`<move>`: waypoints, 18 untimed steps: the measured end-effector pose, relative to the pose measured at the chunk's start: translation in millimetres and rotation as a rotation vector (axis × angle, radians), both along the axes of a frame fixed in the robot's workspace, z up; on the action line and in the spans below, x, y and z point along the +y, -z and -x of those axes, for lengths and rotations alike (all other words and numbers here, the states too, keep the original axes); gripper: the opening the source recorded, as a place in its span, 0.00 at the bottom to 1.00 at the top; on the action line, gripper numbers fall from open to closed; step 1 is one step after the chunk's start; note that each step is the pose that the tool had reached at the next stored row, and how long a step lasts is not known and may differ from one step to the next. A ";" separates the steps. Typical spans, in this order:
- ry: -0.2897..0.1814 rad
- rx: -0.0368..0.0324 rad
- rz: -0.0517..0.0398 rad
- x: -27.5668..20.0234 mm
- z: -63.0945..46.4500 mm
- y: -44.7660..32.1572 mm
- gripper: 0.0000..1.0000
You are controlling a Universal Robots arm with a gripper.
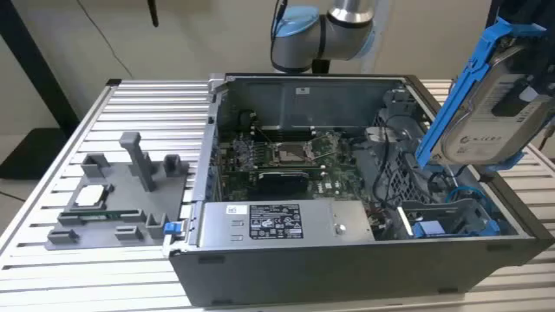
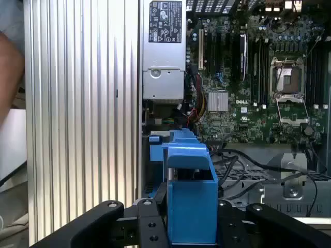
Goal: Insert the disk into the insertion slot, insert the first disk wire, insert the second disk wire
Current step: 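Insert the disk into the insertion slot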
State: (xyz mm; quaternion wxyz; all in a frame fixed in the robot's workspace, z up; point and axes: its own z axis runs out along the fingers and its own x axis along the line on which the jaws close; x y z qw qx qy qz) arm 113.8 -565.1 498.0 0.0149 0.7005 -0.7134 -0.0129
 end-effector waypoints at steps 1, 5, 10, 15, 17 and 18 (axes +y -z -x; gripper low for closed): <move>0.000 0.0000 0.0000 0.0 0.0 0.0 0.00; 0.000 0.0000 0.0000 0.0 0.0 0.0 0.00; 0.000 0.0000 0.0000 0.0 0.0 1.1 0.00; 0.000 0.0000 0.0001 -0.1 -0.2 5.7 0.00; 0.000 0.0000 0.0001 -0.1 -0.2 8.1 0.00; 0.000 0.0000 0.0001 -0.1 -0.4 9.4 0.00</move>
